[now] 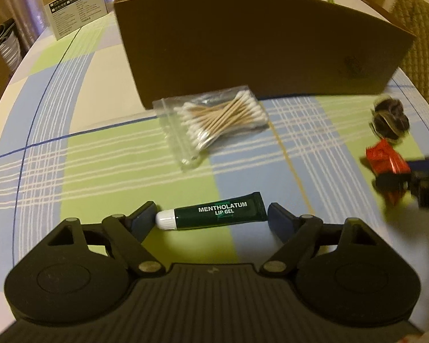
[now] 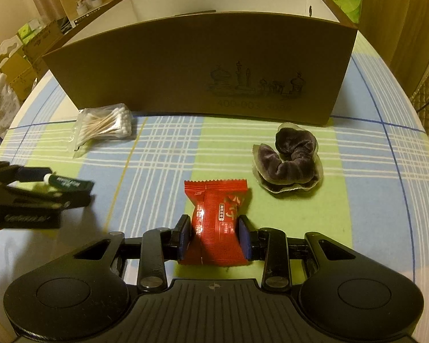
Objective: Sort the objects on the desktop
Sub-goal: 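Grasp the green lip gel tube with left tool while right tool grasps the red candy packet, then lift the lip gel tube with left tool while right tool lifts the candy packet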
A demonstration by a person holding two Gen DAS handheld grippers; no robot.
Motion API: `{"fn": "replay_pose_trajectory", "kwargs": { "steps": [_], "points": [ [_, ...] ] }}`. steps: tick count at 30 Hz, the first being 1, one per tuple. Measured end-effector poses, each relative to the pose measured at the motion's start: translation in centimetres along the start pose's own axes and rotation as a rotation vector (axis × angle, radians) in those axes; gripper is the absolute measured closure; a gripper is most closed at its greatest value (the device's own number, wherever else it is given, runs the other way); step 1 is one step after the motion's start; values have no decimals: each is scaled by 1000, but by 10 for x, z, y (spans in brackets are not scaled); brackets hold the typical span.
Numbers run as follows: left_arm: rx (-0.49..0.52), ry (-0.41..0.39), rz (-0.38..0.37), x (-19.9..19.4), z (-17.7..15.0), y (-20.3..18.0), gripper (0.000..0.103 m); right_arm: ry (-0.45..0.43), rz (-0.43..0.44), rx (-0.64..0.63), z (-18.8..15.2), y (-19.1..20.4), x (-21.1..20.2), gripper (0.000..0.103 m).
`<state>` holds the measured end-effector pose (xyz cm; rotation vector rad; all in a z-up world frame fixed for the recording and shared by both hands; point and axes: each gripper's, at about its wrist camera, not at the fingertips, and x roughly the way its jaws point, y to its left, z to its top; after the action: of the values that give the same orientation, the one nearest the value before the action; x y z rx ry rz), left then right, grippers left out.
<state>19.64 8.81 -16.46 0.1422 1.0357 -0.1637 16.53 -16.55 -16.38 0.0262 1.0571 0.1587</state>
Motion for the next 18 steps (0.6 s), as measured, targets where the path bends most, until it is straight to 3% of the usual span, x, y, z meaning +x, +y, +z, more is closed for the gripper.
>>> {"fn": "replay_pose_trajectory", "kwargs": {
  "steps": [4, 18],
  "points": [
    [40, -7, -6, -8, -13, 6, 21, -2, -3, -8, -1, 1, 0, 70],
    [-135, 38, 110, -13, 2, -3, 13, 1, -13, -28, -1, 5, 1, 67]
  ]
}}
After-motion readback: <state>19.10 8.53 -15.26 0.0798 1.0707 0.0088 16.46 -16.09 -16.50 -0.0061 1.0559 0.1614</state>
